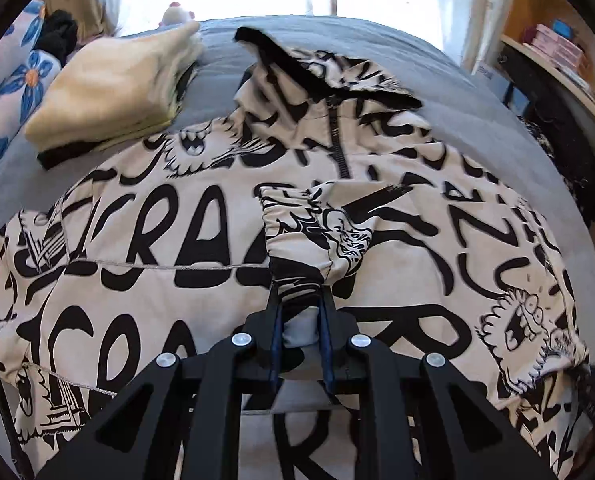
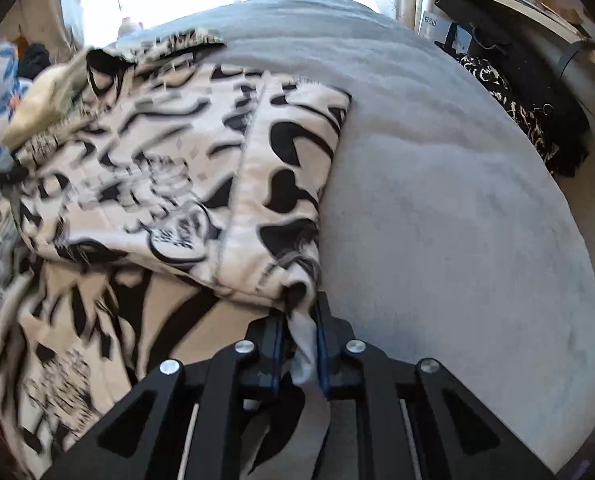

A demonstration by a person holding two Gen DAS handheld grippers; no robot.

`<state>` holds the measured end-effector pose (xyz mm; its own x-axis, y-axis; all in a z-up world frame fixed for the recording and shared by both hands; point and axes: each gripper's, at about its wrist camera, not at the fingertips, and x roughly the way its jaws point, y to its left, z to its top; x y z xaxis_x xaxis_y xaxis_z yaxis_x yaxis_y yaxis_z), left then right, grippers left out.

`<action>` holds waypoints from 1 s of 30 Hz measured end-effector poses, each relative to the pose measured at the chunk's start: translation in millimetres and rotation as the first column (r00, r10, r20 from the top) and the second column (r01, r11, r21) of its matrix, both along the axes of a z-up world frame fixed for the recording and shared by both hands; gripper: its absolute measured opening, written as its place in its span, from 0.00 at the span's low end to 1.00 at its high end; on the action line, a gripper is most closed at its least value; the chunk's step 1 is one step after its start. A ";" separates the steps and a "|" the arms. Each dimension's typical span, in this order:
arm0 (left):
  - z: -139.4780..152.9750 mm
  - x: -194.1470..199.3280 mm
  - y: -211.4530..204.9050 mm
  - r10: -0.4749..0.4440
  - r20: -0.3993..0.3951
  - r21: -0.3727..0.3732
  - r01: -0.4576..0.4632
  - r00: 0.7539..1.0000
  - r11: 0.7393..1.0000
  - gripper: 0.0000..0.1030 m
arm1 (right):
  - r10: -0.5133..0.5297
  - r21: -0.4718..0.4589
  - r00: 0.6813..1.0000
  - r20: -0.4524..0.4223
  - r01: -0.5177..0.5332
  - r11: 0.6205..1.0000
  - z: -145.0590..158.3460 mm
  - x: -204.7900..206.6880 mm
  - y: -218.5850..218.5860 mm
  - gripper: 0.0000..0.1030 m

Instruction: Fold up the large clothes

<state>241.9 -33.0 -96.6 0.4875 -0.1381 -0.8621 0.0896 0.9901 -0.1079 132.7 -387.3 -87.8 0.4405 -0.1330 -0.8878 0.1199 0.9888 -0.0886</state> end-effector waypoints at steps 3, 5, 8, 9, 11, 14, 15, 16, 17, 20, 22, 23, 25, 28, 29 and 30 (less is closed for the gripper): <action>-21.0 2.6 3.4 0.002 -0.071 0.018 0.000 0.997 1.000 0.23 | 0.015 -0.038 1.000 -0.027 -0.016 0.999 -1.1 -3.8 4.9 0.14; -29.6 0.5 8.1 0.001 -0.109 0.016 0.001 0.994 1.000 0.34 | 0.008 0.015 0.999 -0.052 -0.007 1.000 5.8 -6.3 3.6 0.22; -26.5 0.8 19.9 0.009 -0.121 -0.036 -0.014 0.993 0.999 0.62 | 0.020 0.165 0.999 -0.034 -0.014 0.986 21.8 -12.3 -2.8 0.44; -24.9 2.2 24.3 0.021 -0.122 -0.056 -0.028 0.992 0.998 0.66 | 0.019 0.199 1.000 -0.015 -0.016 0.980 28.4 -14.9 -5.5 0.48; -21.4 7.4 30.2 0.036 -0.124 -0.090 -0.047 0.992 0.995 0.68 | 0.008 0.252 1.000 0.012 -0.011 0.968 39.4 -13.3 -12.6 0.50; -21.6 17.7 30.6 0.041 -0.143 -0.100 -0.056 0.989 0.993 0.67 | -0.054 0.359 0.997 0.047 0.034 0.933 49.5 0.0 -29.1 0.50; -23.3 23.2 27.1 0.031 -0.150 -0.101 -0.047 0.988 0.994 0.67 | -0.086 0.376 0.995 0.049 0.061 0.925 49.6 8.4 -34.4 0.50; -24.7 26.2 24.4 0.026 -0.152 -0.098 -0.041 0.988 0.994 0.67 | -0.113 0.383 0.993 0.047 0.086 0.920 49.3 17.6 -35.7 0.50; -26.9 30.1 20.0 0.014 -0.157 -0.093 -0.029 0.988 0.995 0.67 | -0.139 0.396 0.990 0.040 0.112 0.911 46.0 28.5 -42.0 0.50; -32.8 41.7 7.2 -0.021 -0.170 -0.088 0.006 0.985 0.996 0.67 | -0.175 0.455 0.985 -0.001 0.156 0.877 28.4 62.9 -55.1 0.50; -33.4 47.9 -0.7 -0.034 -0.161 -0.068 0.023 0.986 0.997 0.64 | -0.195 0.435 0.981 -0.024 0.186 0.881 14.7 84.0 -61.7 0.50; -32.8 50.6 -5.5 -0.046 -0.153 -0.056 0.037 0.987 0.998 0.61 | -0.203 0.425 0.979 -0.029 0.195 0.884 9.0 96.5 -65.7 0.50; -31.2 54.8 -11.7 -0.054 -0.137 -0.028 0.051 0.989 0.998 0.58 | -0.220 0.436 0.975 -0.033 0.212 0.875 -0.4 116.7 -74.2 0.50; -29.8 61.6 -17.9 -0.065 -0.116 0.002 0.065 0.991 0.998 0.50 | -0.236 0.476 0.970 -0.057 0.234 0.848 -14.2 143.0 -84.3 0.50; -30.0 64.1 -18.2 -0.063 -0.111 0.004 0.063 0.992 0.998 0.41 | -0.238 0.474 0.969 -0.066 0.240 0.847 -18.7 150.3 -86.0 0.50; -30.6 66.2 -16.9 -0.052 -0.107 0.012 0.054 0.993 0.998 0.36 | -0.237 0.471 0.969 -0.064 0.239 0.849 -22.1 154.4 -86.2 0.50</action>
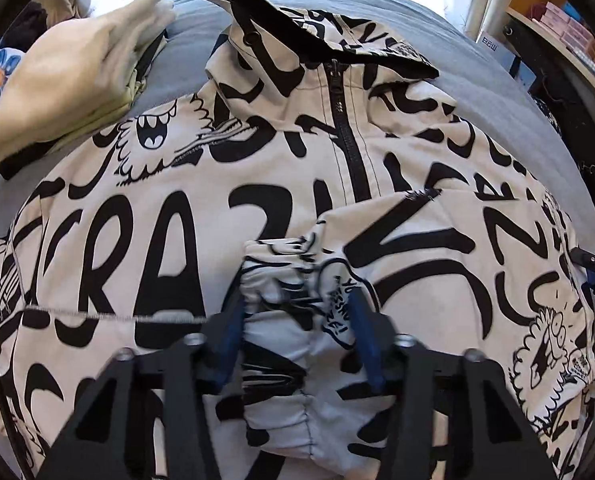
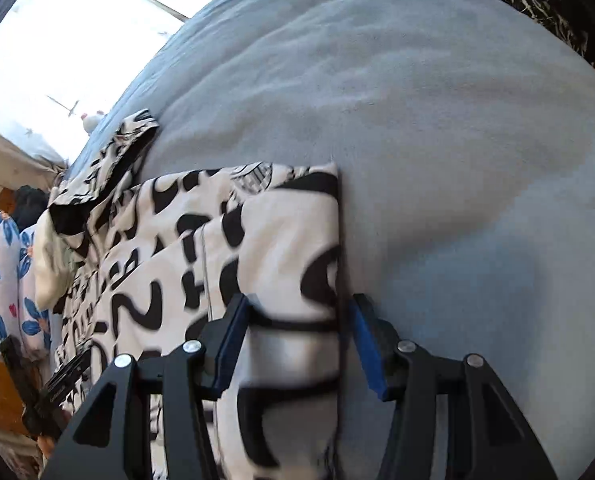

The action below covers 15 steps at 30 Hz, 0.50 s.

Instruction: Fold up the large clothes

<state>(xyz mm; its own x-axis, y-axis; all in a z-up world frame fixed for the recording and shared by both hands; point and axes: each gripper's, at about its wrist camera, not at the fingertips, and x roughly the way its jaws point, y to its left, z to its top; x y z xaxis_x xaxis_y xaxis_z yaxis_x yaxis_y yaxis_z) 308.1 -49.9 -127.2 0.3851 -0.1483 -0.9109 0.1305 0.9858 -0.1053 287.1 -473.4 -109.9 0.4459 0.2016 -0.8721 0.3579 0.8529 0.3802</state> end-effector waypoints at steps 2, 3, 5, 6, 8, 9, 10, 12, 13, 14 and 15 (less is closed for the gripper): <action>-1.0 3.0 3.9 0.020 0.004 -0.016 -0.020 1.000 1.000 0.29 | 0.032 -0.088 0.999 0.002 -0.032 0.996 2.1 6.7 6.7 0.22; -0.1 2.1 7.0 0.032 0.018 -0.025 -0.031 0.999 0.999 0.29 | 0.059 -0.138 0.998 0.000 -0.059 0.989 6.6 9.1 11.8 0.05; 1.2 -1.2 10.7 0.047 0.043 -0.015 -0.047 0.998 0.999 0.28 | 0.068 -0.172 0.997 0.023 -0.063 0.983 11.3 9.7 12.6 0.05; -0.7 -4.0 13.1 0.059 0.055 -0.015 -0.058 0.997 0.998 0.29 | 0.075 -0.192 0.997 0.010 -0.071 0.979 6.8 10.7 13.6 0.05; -11.5 -8.9 17.8 0.088 0.055 -0.007 -0.088 0.995 0.996 0.30 | 0.075 -0.204 0.997 -0.015 -0.077 0.976 -0.6 10.9 14.6 0.07; -12.9 -11.4 19.3 0.093 0.064 -0.013 -0.093 0.994 0.996 0.30 | 0.075 -0.203 0.997 -0.014 -0.076 0.976 1.4 10.3 15.1 0.11; -11.5 -13.3 20.1 0.095 0.071 -0.013 -0.094 0.993 0.995 0.31 | 0.067 -0.199 0.997 -0.024 -0.070 0.978 5.5 7.8 14.6 0.13; -4.8 -16.7 20.0 0.100 0.059 0.018 -0.102 0.993 0.995 0.34 | 0.061 -0.204 0.997 -0.039 -0.068 0.977 17.8 -3.0 16.3 0.13; -0.4 -18.8 20.8 0.105 0.058 0.030 -0.107 0.993 0.994 0.38 | 0.068 -0.222 0.997 -0.036 -0.074 0.972 24.3 -10.4 19.2 0.13; 7.1 -23.0 22.7 0.105 0.066 0.028 -0.107 0.992 0.994 0.40 | 0.080 -0.250 0.996 -0.028 -0.084 0.965 32.7 -20.2 23.2 0.13; 13.6 -27.3 26.3 0.107 0.074 0.024 -0.109 0.991 0.994 0.42 | 0.094 -0.276 0.995 -0.020 -0.096 0.956 39.4 -29.3 27.9 0.13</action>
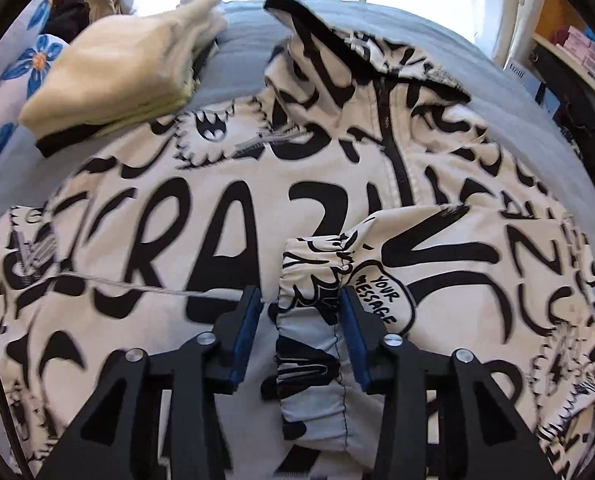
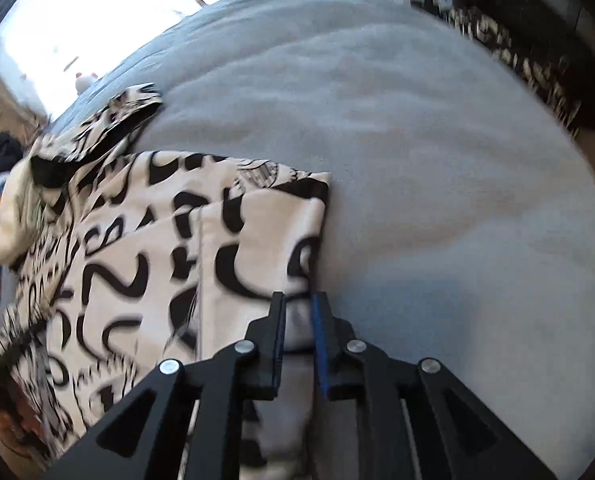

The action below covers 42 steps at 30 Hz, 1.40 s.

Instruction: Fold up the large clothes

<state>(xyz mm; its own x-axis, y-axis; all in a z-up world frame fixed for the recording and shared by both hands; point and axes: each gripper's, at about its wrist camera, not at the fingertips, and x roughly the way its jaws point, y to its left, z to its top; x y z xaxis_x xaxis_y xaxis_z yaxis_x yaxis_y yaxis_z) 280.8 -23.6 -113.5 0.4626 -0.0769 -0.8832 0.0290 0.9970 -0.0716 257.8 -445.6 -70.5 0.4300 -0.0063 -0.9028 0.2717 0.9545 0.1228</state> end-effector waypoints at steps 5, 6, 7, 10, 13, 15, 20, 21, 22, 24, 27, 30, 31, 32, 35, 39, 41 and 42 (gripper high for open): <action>39.6 -29.9 1.3 0.026 0.123 0.031 -0.030 0.992 0.999 0.60 | 0.106 -0.052 0.993 0.054 -0.103 0.993 30.9 -56.8 39.0 0.13; 46.2 -34.5 -1.4 0.017 0.136 0.036 -0.023 0.991 0.999 0.60 | 0.124 -0.051 0.991 0.058 -0.121 0.991 34.2 -65.6 49.1 0.13; 53.6 -40.4 -5.9 0.002 0.144 0.034 -0.007 0.990 0.999 0.60 | 0.139 -0.052 0.989 0.060 -0.136 0.989 35.9 -71.3 59.0 0.13; 65.3 -56.7 -25.3 -0.060 0.133 -0.017 0.063 0.989 0.998 0.60 | 0.204 -0.048 0.978 0.046 -0.202 0.978 31.3 -78.9 98.8 0.13; 56.4 -71.4 -55.7 -0.159 0.070 -0.065 0.164 0.985 0.984 0.60 | 0.272 -0.014 0.961 0.044 -0.272 0.962 20.9 -77.0 140.1 0.13; 42.9 -79.9 -76.1 -0.212 0.038 -0.053 0.214 0.977 0.975 0.60 | 0.301 0.013 0.953 0.034 -0.302 0.953 10.0 -74.9 159.6 0.13; -2.2 -87.3 -98.3 -0.234 -0.074 0.031 0.237 0.969 0.971 0.61 | 0.298 -0.004 0.955 -0.010 -0.298 0.955 -20.0 -71.1 170.3 0.13; -5.2 -86.1 -97.0 -0.230 -0.073 0.024 0.232 0.970 0.972 0.61 | 0.278 -0.009 0.960 -0.015 -0.278 0.960 -23.5 -71.9 161.9 0.09; -5.0 -85.2 -93.8 -0.223 -0.069 0.010 0.225 0.972 0.974 0.61 | 0.245 -0.017 0.970 -0.013 -0.245 0.969 -25.0 -74.0 148.0 0.09; -3.2 -83.2 -84.4 -0.210 -0.071 -0.019 0.209 0.975 0.978 0.61 | 0.153 -0.065 0.988 -0.004 -0.153 0.986 -21.7 -80.8 116.2 0.09; -3.1 -79.8 -74.7 -0.207 -0.074 -0.073 0.202 0.976 0.977 0.62 | 0.065 0.024 0.997 0.040 -0.066 0.998 -18.1 -94.7 70.1 0.00; -6.7 -79.5 -71.1 -0.205 -0.062 -0.096 0.198 0.977 0.975 0.62 | 0.021 0.139 0.998 0.060 -0.029 0.990 -17.9 -107.0 51.3 0.00; -6.6 -80.4 -71.6 -0.203 -0.058 -0.091 0.198 0.977 0.976 0.62 | 0.016 0.137 0.998 0.063 -0.025 0.990 -16.7 -109.1 52.1 0.00; -5.9 -82.0 -73.0 -0.203 -0.054 -0.080 0.198 0.978 0.977 0.62 | 0.008 0.126 0.998 0.065 -0.016 0.992 -14.7 -111.8 54.0 0.00; -4.8 -81.6 -75.3 -0.204 -0.049 -0.050 0.201 0.978 0.978 0.62 | -0.007 0.101 0.998 0.061 0.000 0.995 -9.6 -117.0 59.9 0.00; 0.9 -85.0 -77.2 -0.202 -0.041 -0.015 0.201 0.979 0.979 0.62 | 0.002 0.069 0.999 0.045 -0.006 0.998 -0.7 -120.2 71.2 0.03; 4.9 -88.6 -77.5 -0.196 -0.039 0.005 0.197 0.980 0.980 0.62 | -0.002 0.065 0.999 0.038 -0.001 0.998 1.3 -124.0 73.4 0.06; 7.1 -91.1 -77.0 -0.194 -0.034 0.013 0.194 0.980 0.981 0.62 | -0.010 0.057 0.999 0.031 0.008 0.998 2.0 -125.9 74.5 0.14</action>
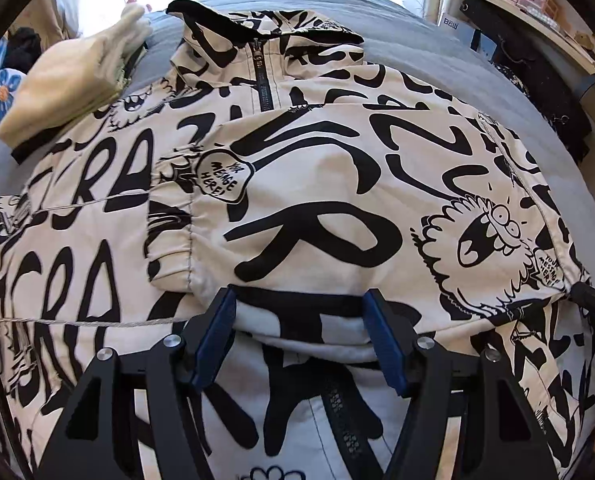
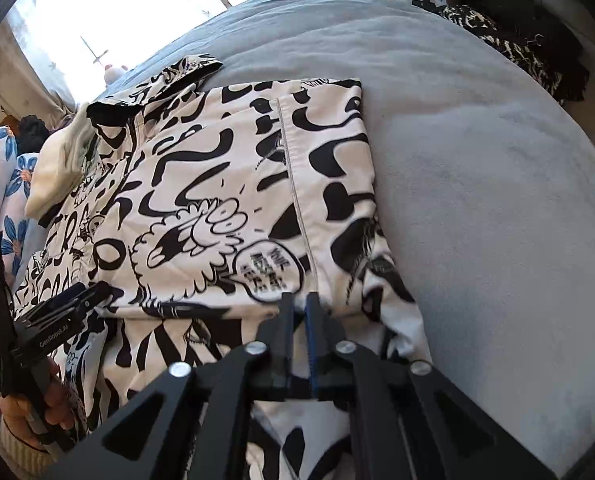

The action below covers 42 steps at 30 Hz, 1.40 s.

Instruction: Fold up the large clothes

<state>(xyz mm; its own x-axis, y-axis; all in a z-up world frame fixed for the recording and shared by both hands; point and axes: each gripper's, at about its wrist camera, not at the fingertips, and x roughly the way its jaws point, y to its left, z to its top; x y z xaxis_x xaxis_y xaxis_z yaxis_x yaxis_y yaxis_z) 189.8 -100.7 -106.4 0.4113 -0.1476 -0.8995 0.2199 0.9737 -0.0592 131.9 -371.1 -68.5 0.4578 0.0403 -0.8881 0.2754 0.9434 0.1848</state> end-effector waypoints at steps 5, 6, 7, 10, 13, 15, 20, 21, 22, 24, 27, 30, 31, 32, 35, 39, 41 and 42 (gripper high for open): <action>9.0 -12.8 4.4 0.008 0.023 0.033 -0.009 1.000 0.999 0.62 | -0.065 -0.017 0.997 -0.030 0.064 0.998 1.0 -15.4 -0.1 0.32; 10.2 -14.1 5.7 0.010 0.024 0.033 -0.010 1.000 0.999 0.62 | -0.071 -0.008 0.997 -0.034 0.071 0.997 0.6 -18.5 -0.1 0.32; 12.6 -16.9 7.5 0.011 0.022 0.031 -0.011 1.000 0.999 0.62 | -0.076 -0.003 0.996 -0.038 0.076 0.997 0.6 -21.4 0.5 0.32; 20.1 -25.2 11.6 0.014 0.031 0.033 -0.015 0.999 0.999 0.62 | -0.076 -0.018 0.996 -0.045 0.075 0.997 2.1 -26.6 6.9 0.32; 27.9 -33.7 16.8 0.022 0.039 0.038 -0.023 0.999 0.999 0.62 | -0.067 -0.029 0.997 -0.040 0.066 0.997 6.4 -30.3 14.3 0.32; 34.0 -40.7 21.5 0.025 0.037 0.033 -0.026 0.999 0.999 0.62 | -0.057 -0.041 0.998 -0.037 0.056 0.998 10.2 -33.2 20.3 0.32; 50.2 -60.4 31.1 0.009 0.053 0.030 -0.010 0.999 1.000 0.62 | -0.019 -0.058 1.000 -0.021 0.017 0.998 23.5 -47.3 38.0 0.32; 54.0 -65.7 33.6 0.004 0.059 0.030 -0.005 0.998 1.000 0.62 | -0.015 -0.049 1.000 -0.021 0.014 0.999 25.7 -51.0 40.4 0.32; 58.1 -71.8 35.1 -0.001 0.063 0.031 -0.001 0.998 1.000 0.62 | -0.014 -0.034 1.000 -0.020 0.013 0.999 27.3 -54.2 42.7 0.32; 65.8 -83.4 39.3 -0.004 0.071 0.035 0.001 0.997 0.999 0.62 | -0.006 -0.006 1.000 -0.019 0.006 1.000 30.8 -62.7 48.3 0.32; 75.4 -96.8 47.1 -0.006 0.084 0.034 0.003 0.996 0.999 0.62 | 0.018 -0.023 1.000 -0.011 -0.018 1.000 37.1 -73.2 63.0 0.32; 86.0 -111.7 59.2 0.001 0.099 0.033 -0.004 0.995 0.999 0.63 | 0.052 -0.038 0.999 0.000 -0.052 0.998 44.4 -82.7 79.2 0.32; 88.4 -114.8 63.2 0.004 0.103 0.031 -0.007 0.995 0.999 0.63 | 0.062 -0.040 0.998 0.003 -0.062 0.997 46.3 -84.8 84.3 0.32; 90.8 -117.9 67.4 0.009 0.108 0.029 -0.012 0.994 1.000 0.63 | 0.073 -0.045 0.997 0.007 -0.073 0.996 48.2 -86.5 89.7 0.32; 98.3 -128.8 85.2 0.028 0.119 0.017 -0.031 0.992 0.999 0.63 | 0.103 -0.059 0.995 0.011 -0.102 0.993 52.9 -89.1 107.4 0.32; 106.3 -142.7 113.1 0.064 0.132 0.001 -0.065 0.989 0.998 0.63 | 0.152 -0.075 0.988 0.012 -0.150 0.986 57.8 -90.1 132.8 0.32; 107.9 -146.9 125.1 0.080 0.135 -0.003 -0.080 0.988 0.997 0.64 | 0.171 -0.086 0.985 0.015 -0.170 0.982 59.8 -90.9 143.7 0.32; 109.0 -149.5 132.3 0.090 0.137 -0.006 -0.090 0.986 0.996 0.64 | 0.185 -0.093 0.983 0.015 -0.183 0.979 61.1 -90.6 151.2 0.32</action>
